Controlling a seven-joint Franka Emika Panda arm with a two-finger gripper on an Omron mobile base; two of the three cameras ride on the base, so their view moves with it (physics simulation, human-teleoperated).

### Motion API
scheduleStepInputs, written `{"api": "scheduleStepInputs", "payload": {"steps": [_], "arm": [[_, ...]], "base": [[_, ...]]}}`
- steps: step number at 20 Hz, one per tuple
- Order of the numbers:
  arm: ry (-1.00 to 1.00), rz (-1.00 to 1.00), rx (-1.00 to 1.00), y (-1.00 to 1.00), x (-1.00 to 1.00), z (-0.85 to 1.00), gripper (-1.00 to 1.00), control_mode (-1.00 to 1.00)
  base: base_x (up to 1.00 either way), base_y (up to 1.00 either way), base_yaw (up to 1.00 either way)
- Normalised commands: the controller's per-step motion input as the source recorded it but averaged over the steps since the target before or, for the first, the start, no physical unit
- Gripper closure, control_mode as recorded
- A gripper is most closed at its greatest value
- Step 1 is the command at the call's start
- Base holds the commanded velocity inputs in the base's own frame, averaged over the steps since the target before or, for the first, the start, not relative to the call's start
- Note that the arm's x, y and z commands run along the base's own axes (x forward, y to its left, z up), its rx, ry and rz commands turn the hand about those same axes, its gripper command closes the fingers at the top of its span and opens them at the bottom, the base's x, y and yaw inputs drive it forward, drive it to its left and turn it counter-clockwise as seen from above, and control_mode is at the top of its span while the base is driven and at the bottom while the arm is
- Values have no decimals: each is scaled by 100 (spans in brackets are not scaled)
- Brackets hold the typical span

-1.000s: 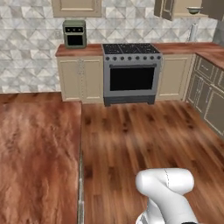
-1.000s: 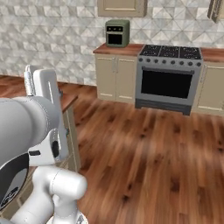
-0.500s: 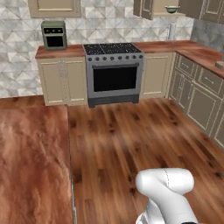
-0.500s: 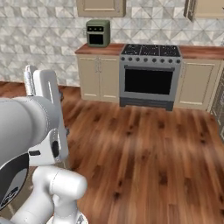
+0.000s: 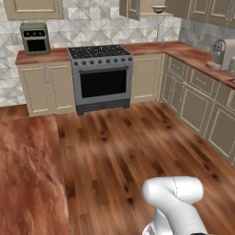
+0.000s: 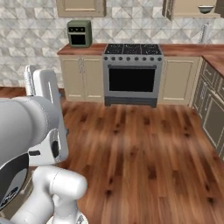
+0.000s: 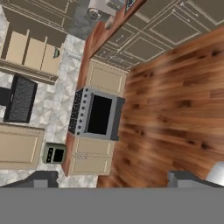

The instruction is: Move the bowls from the cabinet to the plates on the dining table.

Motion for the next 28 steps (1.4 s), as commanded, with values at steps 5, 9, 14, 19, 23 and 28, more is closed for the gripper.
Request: {"api": "scheduleStepInputs", "payload": {"steps": [5, 9, 14, 19, 23, 28], "arm": [[0, 0, 0, 0, 0, 0, -100, 100], [0, 0, 0, 0, 0, 0, -100, 100], [0, 0, 0, 0, 0, 0, -100, 100], [0, 0, 0, 0, 0, 0, -100, 100], [0, 0, 0, 0, 0, 0, -100, 100], [0, 0, 0, 0, 0, 0, -100, 100]], "base": [[2, 0, -24], [15, 0, -17], [61, -7, 3], [62, -5, 4], [62, -10, 4], [51, -43, 0]]}}
